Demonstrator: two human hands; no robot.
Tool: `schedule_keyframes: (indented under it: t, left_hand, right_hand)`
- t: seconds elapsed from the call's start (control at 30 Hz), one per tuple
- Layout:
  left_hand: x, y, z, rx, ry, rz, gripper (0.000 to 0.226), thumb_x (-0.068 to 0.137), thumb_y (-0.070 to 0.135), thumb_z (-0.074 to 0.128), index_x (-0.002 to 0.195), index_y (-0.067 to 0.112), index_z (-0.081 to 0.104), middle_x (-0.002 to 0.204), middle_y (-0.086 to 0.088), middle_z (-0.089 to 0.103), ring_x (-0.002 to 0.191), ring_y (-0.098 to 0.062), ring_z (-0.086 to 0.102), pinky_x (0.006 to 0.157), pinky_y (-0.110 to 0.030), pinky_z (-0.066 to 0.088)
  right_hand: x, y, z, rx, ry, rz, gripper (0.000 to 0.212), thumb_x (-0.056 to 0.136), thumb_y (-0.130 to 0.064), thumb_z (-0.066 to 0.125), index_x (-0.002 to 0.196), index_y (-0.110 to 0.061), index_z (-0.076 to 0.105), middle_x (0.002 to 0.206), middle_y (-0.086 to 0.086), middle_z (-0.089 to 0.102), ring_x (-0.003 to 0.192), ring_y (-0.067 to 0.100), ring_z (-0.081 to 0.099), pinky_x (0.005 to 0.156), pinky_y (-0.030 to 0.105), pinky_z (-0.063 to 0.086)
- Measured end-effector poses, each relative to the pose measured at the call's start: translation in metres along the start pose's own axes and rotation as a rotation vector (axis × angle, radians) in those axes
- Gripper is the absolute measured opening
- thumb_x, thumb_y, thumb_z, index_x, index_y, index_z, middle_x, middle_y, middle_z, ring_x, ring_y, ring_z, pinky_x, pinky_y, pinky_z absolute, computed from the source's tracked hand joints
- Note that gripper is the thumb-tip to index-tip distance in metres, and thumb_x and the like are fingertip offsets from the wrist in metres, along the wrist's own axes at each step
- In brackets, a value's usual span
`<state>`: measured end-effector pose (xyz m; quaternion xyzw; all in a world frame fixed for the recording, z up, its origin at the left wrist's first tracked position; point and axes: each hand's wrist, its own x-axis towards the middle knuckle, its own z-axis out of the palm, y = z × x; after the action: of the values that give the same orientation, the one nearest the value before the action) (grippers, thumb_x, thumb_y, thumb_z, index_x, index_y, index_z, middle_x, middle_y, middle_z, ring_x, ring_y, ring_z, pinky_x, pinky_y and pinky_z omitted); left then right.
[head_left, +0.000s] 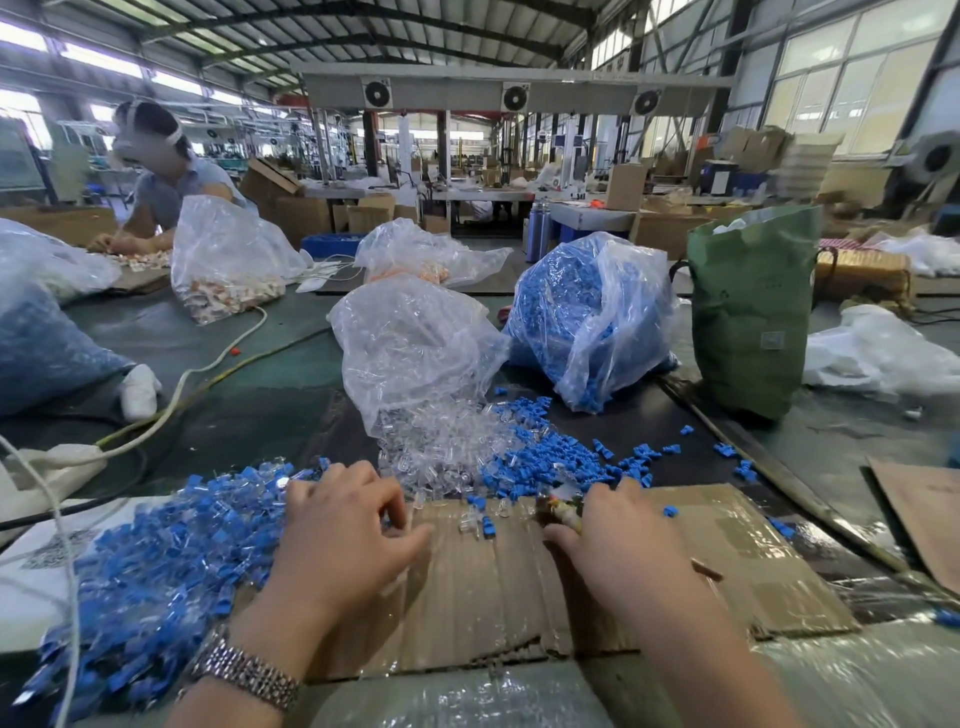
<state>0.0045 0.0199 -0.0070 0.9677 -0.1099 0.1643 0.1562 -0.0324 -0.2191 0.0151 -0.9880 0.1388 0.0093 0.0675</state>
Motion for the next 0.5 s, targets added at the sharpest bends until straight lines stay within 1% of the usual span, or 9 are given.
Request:
schedule_keyframes:
  t: [0.07,0.17,0.23,0.3,0.37,0.43,0.5]
  left_hand:
    - [0.001,-0.001,0.001,0.055,-0.092,0.001,0.039,0.079,0.074,0.056,0.072,0.036,0.056,0.086,0.020,0.046,0.092,-0.002,0.040,0.086,-0.031,0.016]
    - [0.000,0.004,-0.001,0.015,-0.132,0.008,0.033,0.084,0.067,0.062,0.070,0.038,0.056,0.088,0.021,0.050,0.092,0.001,0.039,0.086,-0.030,0.016]
    - [-0.001,0.006,-0.005,-0.028,-0.132,0.013,0.028,0.086,0.064,0.064,0.072,0.041,0.058,0.089,0.022,0.054,0.093,0.002,0.042,0.089,-0.030,0.017]
    - [-0.001,0.008,-0.008,-0.072,-0.128,0.014,0.023,0.086,0.063,0.064,0.075,0.043,0.059,0.088,0.025,0.057,0.091,0.007,0.044,0.093,-0.031,0.020]
    - [-0.002,0.009,-0.010,-0.147,-0.108,0.019,0.019,0.085,0.059,0.066,0.076,0.043,0.061,0.083,0.027,0.061,0.086,0.013,0.046,0.098,-0.034,0.026]
    - [-0.002,0.011,-0.012,-0.263,-0.070,0.007,0.015,0.085,0.053,0.070,0.077,0.041,0.067,0.077,0.026,0.065,0.081,0.011,0.056,0.103,-0.040,0.037]
    - [-0.002,0.013,-0.013,-0.335,-0.067,-0.018,0.013,0.085,0.049,0.072,0.081,0.037,0.071,0.075,0.023,0.068,0.076,0.006,0.062,0.099,-0.042,0.048]
  right_hand:
    - [0.001,-0.001,0.005,-0.037,0.010,0.006,0.061,0.091,-0.068,0.052,0.126,-0.017,0.051,0.128,0.009,0.048,0.115,0.027,0.054,0.094,0.041,0.048]
    - [0.002,-0.008,0.005,-0.039,0.065,-0.015,0.062,0.090,-0.066,0.056,0.129,-0.019,0.046,0.132,0.008,0.044,0.123,0.027,0.045,0.099,0.043,0.043]
    - [0.003,-0.016,0.003,0.015,0.147,-0.147,0.051,0.091,-0.057,0.061,0.128,-0.026,0.045,0.130,0.002,0.041,0.124,0.024,0.040,0.103,0.044,0.039]
    - [0.004,-0.026,0.001,0.065,0.189,-0.333,0.033,0.095,-0.039,0.063,0.125,-0.032,0.052,0.125,-0.004,0.042,0.122,0.020,0.038,0.102,0.044,0.033]
    - [0.008,-0.036,0.004,0.027,0.202,-0.434,0.025,0.096,-0.027,0.061,0.120,-0.034,0.060,0.119,-0.006,0.043,0.118,0.019,0.036,0.098,0.044,0.030]
    - [0.012,-0.041,0.009,-0.019,0.196,-0.459,0.023,0.096,-0.026,0.060,0.117,-0.034,0.066,0.117,-0.005,0.044,0.117,0.021,0.036,0.096,0.045,0.029]
    - [0.015,-0.042,0.013,-0.026,0.203,-0.470,0.022,0.096,-0.029,0.060,0.116,-0.035,0.068,0.116,-0.006,0.045,0.115,0.021,0.034,0.094,0.045,0.028]
